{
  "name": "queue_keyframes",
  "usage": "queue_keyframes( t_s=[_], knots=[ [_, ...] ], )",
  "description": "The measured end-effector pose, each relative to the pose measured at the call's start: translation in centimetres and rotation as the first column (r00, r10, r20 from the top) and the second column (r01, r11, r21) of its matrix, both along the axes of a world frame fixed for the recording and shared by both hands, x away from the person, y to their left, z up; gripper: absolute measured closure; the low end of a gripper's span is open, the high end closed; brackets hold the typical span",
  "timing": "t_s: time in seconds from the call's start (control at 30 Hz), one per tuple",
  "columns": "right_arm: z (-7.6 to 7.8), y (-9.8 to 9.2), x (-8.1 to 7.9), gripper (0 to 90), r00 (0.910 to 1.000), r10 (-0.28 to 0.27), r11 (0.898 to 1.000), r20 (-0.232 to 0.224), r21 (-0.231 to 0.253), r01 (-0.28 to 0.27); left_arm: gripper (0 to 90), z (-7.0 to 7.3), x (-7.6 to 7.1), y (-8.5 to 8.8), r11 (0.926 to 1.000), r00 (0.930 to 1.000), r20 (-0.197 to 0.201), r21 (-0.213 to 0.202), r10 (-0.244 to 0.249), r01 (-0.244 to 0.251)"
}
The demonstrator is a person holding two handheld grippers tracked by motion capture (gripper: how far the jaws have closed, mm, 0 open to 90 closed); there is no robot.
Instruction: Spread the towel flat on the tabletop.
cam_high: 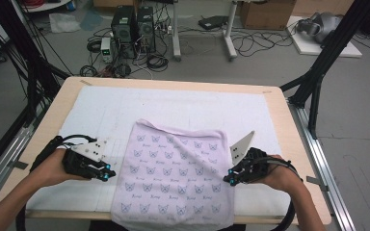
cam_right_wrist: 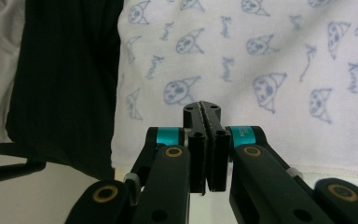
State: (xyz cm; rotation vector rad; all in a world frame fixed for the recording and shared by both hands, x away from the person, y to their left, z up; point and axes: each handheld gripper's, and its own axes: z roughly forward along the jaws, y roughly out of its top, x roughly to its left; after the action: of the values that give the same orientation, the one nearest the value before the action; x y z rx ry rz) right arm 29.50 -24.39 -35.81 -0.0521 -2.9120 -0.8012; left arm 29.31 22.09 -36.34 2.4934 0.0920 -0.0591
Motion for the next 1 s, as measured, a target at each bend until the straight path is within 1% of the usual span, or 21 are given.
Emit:
queue_keyframes(
  t_s=[0.03, 0.07, 0.1, 0.13, 0.2, 0.27, 0.3, 0.33, 0.37, 0.4, 0.43, 0.5, 0.57, 0.6, 0.63, 0.67, 0.73, 0.8, 0.87, 0.93, 1.0],
  knots=[
    [0.0, 0.0, -0.1, 80.8, 1.0, 0.003, 1.0, 0.005, 0.002, -0.003, 87.5, -0.1, 0.1, -0.2, 1.0, 1.0, 0.001, 0.003, -0.009, 0.009],
    [0.0, 0.0, -0.1, 77.5, 1.0, -0.002, 1.0, 0.01, 0.006, 0.001, 83.0, -0.2, 0.2, -0.4, 0.9999, 0.9999, 0.001, -0.001, -0.011, 0.011],
    [0.0, 0.0, -0.2, 73.9, 0.9999, -0.003, 1.0, 0.015, -0.003, 0.003, 76.7, -0.3, 0.3, -0.7, 1.0, 1.0, 0.001, -0.002, -0.005, 0.005],
    [-0.1, 0.1, -0.2, 70.6, 0.9994, -0.006, 1.0, 0.035, -0.017, 0.007, 69.2, -0.5, 0.4, -1.1, 0.9999, 1.0, 0.005, 0.013, -0.002, 0.002],
    [-0.5, 0.3, -0.1, 66.9, 0.999, -0.004, 0.999, 0.045, -0.042, 0.006, 58.4, -1.1, 0.4, -1.9, 0.9997, 0.9998, 0.018, 0.025, -0.005, 0.004],
    [-1.1, 0.9, -0.2, 63.6, 0.9984, -0.004, 0.996, 0.056, -0.092, 0.009, 49.6, -1.8, 0.5, -2.8, 0.9986, 0.9993, 0.037, 0.053, -0.011, 0.009],
    [-1.5, 1.3, -0.3, 62.6, 0.9986, -0.001, 0.992, 0.053, -0.127, 0.008, 48.4, -2.2, 0.6, -3.2, 0.997, 0.9987, 0.05, 0.077, -0.012, 0.008],
    [-2.1, 1.8, -0.3, 61.1, 0.998, 0.006, 0.986, 0.062, -0.164, 0.004, 46.4, -2.7, 0.6, -3.6, 0.9955, 0.9986, 0.051, 0.095, -0.009, 0.004],
    [-2.6, 2.1, -0.3, 61.0, 0.9972, 0.01, 0.978, 0.074, -0.208, 0.006, 45.1, -3.2, 0.6, -4.0, 0.9939, 0.999, 0.042, 0.11, -0.011, 0.006],
    [-3.2, 2.4, -0.2, 61.1, 0.9967, 0.011, 0.969, 0.08, -0.248, 0.009, 45.3, -3.7, 0.7, -4.4, 0.9898, 0.9985, 0.049, 0.141, -0.022, 0.015],
    [-3.8, 2.7, -0.2, 61.6, 0.9954, 0.015, 0.956, 0.094, -0.293, 0.014, 45.7, -4.0, 0.7, -4.7, 0.9869, 0.9984, 0.051, 0.16, -0.025, 0.017],
    [-4.4, 3.1, -0.1, 64.5, 0.9951, 0.032, 0.944, 0.093, -0.33, 0.0, 48.3, -4.6, 0.8, -5.1, 0.9813, 0.9987, 0.044, 0.192, -0.024, 0.015],
    [-4.9, 3.6, -0.2, 71.8, 0.9939, 0.045, 0.94, 0.101, -0.342, -0.008, 56.4, -5.1, 1.0, -5.4, 0.9786, 0.9991, 0.04, 0.206, -0.015, 0.006],
    [-4.8, 3.6, -0.1, 80.5, 0.9924, 0.044, 0.939, 0.115, -0.345, -0.002, 57.8, -5.1, 1.1, -5.3, 0.9799, 0.9995, 0.03, 0.2, -0.006, 0.0],
    [-4.8, 3.6, -0.1, 85.0, 0.9924, 0.028, 0.935, 0.12, -0.353, 0.016, 61.6, -5.1, 1.2, -5.3, 0.9809, 0.9996, 0.026, 0.194, 0.005, -0.01],
    [-4.8, 3.6, 0.1, 86.3, 0.9949, 0.018, 0.937, 0.1, -0.35, 0.018, 70.0, -5.0, 1.3, -5.2, 0.9803, 0.9996, 0.025, 0.197, 0.011, -0.016],
    [-4.8, 3.6, 0.1, 87.4, 0.9946, 0.029, 0.938, 0.1, -0.346, 0.008, 83.8, -5.1, 1.4, -5.2, 0.9813, 1.0, 0.003, 0.192, 0.009, -0.01],
    [-4.5, 3.4, 0.2, 87.6, 0.9961, 0.02, 0.946, 0.087, -0.324, 0.009, 86.9, -5.0, 1.4, -5.2, 0.9807, 1.0, 0.004, 0.195, 0.007, -0.008],
    [-3.9, 2.9, 0.3, 87.7, 0.997, 0.009, 0.964, 0.077, -0.266, 0.012, 87.2, -4.8, 1.4, -5.0, 0.9819, 0.9999, -0.003, 0.189, 0.011, -0.01],
    [-3.2, 2.3, 0.2, 87.7, 0.9977, -0.005, 0.977, 0.068, -0.211, 0.019, 87.4, -4.2, 1.4, -4.6, 0.9874, 0.9999, -0.008, 0.158, 0.013, -0.011],
    [-2.4, 1.7, 0.1, 87.7, 0.9974, -0.012, 0.986, 0.071, -0.164, 0.024, 87.5, -3.4, 1.2, -4.0, 0.9943, 0.9997, -0.015, 0.105, 0.018, -0.016]
  ],
)
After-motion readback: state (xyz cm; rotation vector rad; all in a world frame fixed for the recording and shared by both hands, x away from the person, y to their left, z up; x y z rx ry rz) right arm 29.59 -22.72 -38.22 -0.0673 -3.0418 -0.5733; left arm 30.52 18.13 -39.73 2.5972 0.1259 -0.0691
